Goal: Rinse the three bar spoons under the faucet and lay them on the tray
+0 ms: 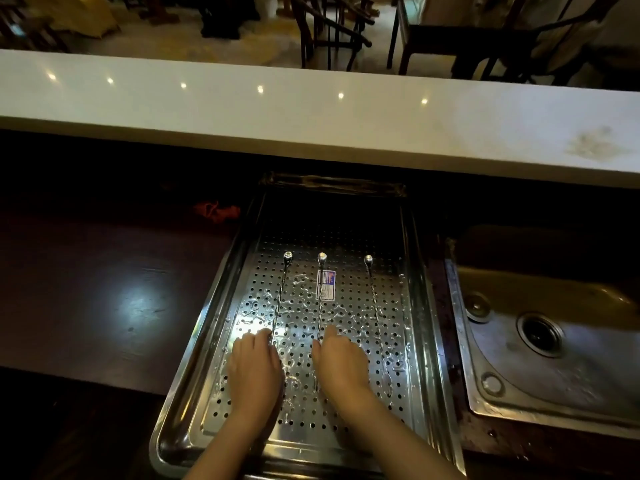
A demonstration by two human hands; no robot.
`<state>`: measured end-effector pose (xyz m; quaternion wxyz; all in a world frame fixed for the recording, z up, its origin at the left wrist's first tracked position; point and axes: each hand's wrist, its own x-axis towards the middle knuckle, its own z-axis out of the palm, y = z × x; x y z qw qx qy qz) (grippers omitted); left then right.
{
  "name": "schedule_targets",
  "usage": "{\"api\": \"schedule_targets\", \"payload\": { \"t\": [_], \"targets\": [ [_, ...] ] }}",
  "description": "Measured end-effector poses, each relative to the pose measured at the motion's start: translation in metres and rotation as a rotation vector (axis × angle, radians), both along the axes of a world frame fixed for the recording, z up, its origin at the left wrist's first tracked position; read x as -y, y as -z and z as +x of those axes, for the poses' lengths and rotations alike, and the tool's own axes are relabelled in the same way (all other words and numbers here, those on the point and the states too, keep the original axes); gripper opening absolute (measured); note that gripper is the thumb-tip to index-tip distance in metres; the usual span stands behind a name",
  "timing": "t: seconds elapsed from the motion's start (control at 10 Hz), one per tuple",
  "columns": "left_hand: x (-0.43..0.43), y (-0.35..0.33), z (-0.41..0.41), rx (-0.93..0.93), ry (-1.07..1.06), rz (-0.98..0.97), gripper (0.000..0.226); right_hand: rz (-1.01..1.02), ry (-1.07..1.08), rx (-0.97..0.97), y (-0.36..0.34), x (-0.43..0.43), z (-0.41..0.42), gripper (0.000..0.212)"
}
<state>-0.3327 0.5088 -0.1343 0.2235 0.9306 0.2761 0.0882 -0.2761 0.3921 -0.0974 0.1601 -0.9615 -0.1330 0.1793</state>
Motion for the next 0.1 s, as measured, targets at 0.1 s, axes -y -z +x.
{"api": "schedule_targets", "payload": {
  "t": [0.1],
  "targets": [
    [-0.0053,-0.0093,-0.0012,0.047,-0.042,-0.074,0.025,0.222,0.086,-0.009,-0.0353,0.0273,0.0004,0.022]
  ]
}}
